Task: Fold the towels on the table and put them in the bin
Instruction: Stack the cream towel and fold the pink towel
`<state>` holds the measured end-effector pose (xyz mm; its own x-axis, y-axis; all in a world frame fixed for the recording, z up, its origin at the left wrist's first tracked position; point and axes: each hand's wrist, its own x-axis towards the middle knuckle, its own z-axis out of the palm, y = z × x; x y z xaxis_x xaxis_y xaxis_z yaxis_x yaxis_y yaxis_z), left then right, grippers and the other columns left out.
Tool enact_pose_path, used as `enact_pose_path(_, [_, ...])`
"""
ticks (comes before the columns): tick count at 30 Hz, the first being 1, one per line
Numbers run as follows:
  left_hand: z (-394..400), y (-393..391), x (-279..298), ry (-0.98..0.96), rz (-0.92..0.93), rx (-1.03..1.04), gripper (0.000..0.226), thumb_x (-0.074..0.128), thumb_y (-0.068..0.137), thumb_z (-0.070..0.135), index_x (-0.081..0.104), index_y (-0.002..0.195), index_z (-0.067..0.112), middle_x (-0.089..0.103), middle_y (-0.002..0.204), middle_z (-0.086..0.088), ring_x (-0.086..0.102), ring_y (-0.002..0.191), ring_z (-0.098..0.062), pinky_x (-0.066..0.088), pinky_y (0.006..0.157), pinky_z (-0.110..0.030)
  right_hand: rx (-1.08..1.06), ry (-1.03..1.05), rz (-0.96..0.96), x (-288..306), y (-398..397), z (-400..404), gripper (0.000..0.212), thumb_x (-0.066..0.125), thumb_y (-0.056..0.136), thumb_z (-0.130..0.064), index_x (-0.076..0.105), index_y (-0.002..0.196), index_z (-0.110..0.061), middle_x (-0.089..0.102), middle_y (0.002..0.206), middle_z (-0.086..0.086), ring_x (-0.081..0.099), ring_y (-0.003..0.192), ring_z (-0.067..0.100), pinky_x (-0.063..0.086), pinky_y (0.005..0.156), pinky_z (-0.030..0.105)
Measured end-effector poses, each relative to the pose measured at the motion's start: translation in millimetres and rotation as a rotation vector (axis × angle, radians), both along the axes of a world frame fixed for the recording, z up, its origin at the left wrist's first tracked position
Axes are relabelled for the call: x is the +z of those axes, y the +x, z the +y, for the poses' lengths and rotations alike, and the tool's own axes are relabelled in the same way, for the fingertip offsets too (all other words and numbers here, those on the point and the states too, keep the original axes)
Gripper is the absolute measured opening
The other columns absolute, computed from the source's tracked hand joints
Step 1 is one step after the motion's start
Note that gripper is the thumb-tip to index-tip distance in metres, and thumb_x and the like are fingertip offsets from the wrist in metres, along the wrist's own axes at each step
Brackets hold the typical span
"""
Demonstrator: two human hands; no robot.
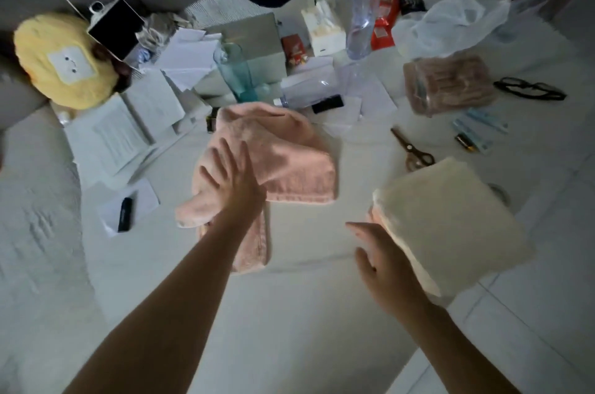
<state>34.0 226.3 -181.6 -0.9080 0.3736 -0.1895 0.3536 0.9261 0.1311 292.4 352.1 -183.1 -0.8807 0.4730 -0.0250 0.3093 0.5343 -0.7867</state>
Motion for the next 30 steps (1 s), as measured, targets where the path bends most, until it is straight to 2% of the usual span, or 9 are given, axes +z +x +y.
enact_pose_path(4, [-33.7, -34.6, 6.1, -0.028, -0.068, -0.074, 0.055, 0.058, 0.09, 0.026, 0.044, 0.143, 0.016, 0.059, 0.13, -0.015, 0.056, 0.116, -0.035, 0.027, 0.107, -0.05, -0.199, -0.49, -0.241, -16.0, -41.2, -59.7, 0.03, 0.055, 0.1, -0.02, 0.052, 0.129, -0.027, 0.066, 0.125, 0.002, 0.064, 0.105, 0.013, 0.048, 0.091, 0.019])
enact_pose_path(7, [-50.8, 8.5, 16.2, 0.297, -0.085, -0.206, 0.026, 0.062, 0.084, 0.029, 0.066, 0.108, 0.021, 0.071, 0.102, -0.003, 0.063, 0.098, -0.03, 0.037, 0.084, -0.038, -0.443, -0.961, -0.269, -15.7, -79.6, -83.1, 0.027, 0.046, 0.103, -0.033, 0.051, 0.126, -0.02, 0.065, 0.125, 0.008, 0.065, 0.099, 0.018, 0.05, 0.085, 0.033])
enact_pose_path(10, [-85.0, 67.5, 18.8, 0.498, -0.316, -0.303, 0.026, 0.051, 0.088, 0.046, 0.067, 0.102, 0.031, 0.069, 0.094, 0.013, 0.065, 0.088, -0.008, 0.051, 0.078, -0.032, -0.607, -1.292, -0.146, -13.2, -102.6, -100.4, 0.036, 0.048, 0.101, -0.041, 0.061, 0.117, -0.012, 0.072, 0.104, 0.011, 0.07, 0.088, 0.023, 0.054, 0.073, 0.034])
enact_pose_path(13, [-123.1, 86.2, 15.3, 0.624, -0.479, -0.323, 0.017, 0.056, 0.091, 0.037, 0.067, 0.103, 0.036, 0.064, 0.091, 0.019, 0.062, 0.082, -0.002, 0.055, 0.072, -0.028, -0.71, -1.132, -0.136, -12.3, -104.2, -113.5, 0.019, 0.065, 0.094, -0.02, 0.067, 0.103, -0.003, 0.072, 0.097, 0.021, 0.075, 0.076, 0.025, 0.061, 0.064, 0.036])
enact_pose_path(17, [-126.2, 35.9, -0.3, 0.582, -0.3, -0.157, 0.038, 0.066, 0.09, 0.028, 0.061, 0.128, 0.024, 0.06, 0.127, 0.0, 0.055, 0.113, -0.021, 0.048, 0.099, -0.041, -0.82, -0.872, -0.174, -14.3, -78.5, -121.7, 0.015, 0.079, 0.082, -0.017, 0.07, 0.094, -0.012, 0.075, 0.08, -0.003, 0.072, 0.068, 0.002, 0.055, 0.055, 0.018])
enact_pose_path(22, [-92.7, -4.5, -8.5, 0.405, -0.751, 0.073, 0.083, 0.069, 0.089, 0.04, 0.026, 0.155, 0.015, 0.052, 0.144, -0.016, 0.053, 0.127, -0.035, 0.045, 0.104, -0.043, -0.826, -0.909, -0.246, -16.3, -54.5, -140.6, 0.041, 0.074, 0.087, -0.015, 0.062, 0.124, -0.003, 0.071, 0.115, 0.013, 0.069, 0.106, 0.03, 0.053, 0.097, 0.049])
enact_pose_path(25, [-88.9, 4.7, 0.6, 0.454, -0.84, 0.049, 0.03, 0.064, 0.086, 0.024, 0.066, 0.116, 0.022, 0.073, 0.1, -0.003, 0.067, 0.096, -0.027, 0.054, 0.082, -0.034, -0.87, -0.63, -0.36, -14.3, -53.4, -138.5, 0.062, 0.078, 0.083, -0.026, 0.05, 0.135, -0.006, 0.06, 0.13, 0.013, 0.06, 0.117, 0.033, 0.049, 0.1, 0.05])
enact_pose_path(27, [-94.4, 21.1, 16.8, 0.577, -0.93, -0.012, 0.017, 0.059, 0.078, 0.023, 0.07, 0.084, 0.035, 0.072, 0.072, 0.008, 0.068, 0.073, -0.017, 0.052, 0.06, -0.021, -0.854, -0.55, -0.259, -9.2, -59.5, -138.4, 0.064, 0.074, 0.087, -0.03, 0.047, 0.141, -0.008, 0.057, 0.135, 0.011, 0.057, 0.122, 0.031, 0.048, 0.102, 0.046])
enact_pose_path(30, [-104.2, 51.0, 40.6, 0.704, -1.069, -0.145, 0.032, 0.062, 0.069, 0.031, 0.066, 0.098, 0.045, 0.075, 0.091, 0.012, 0.071, 0.085, -0.005, 0.057, 0.069, -0.02, -0.81, -0.616, -0.111, -0.6, -67.4, -141.1, 0.03, 0.059, 0.099, -0.025, 0.062, 0.125, -0.011, 0.068, 0.122, 0.01, 0.065, 0.109, 0.024, 0.052, 0.08, 0.018])
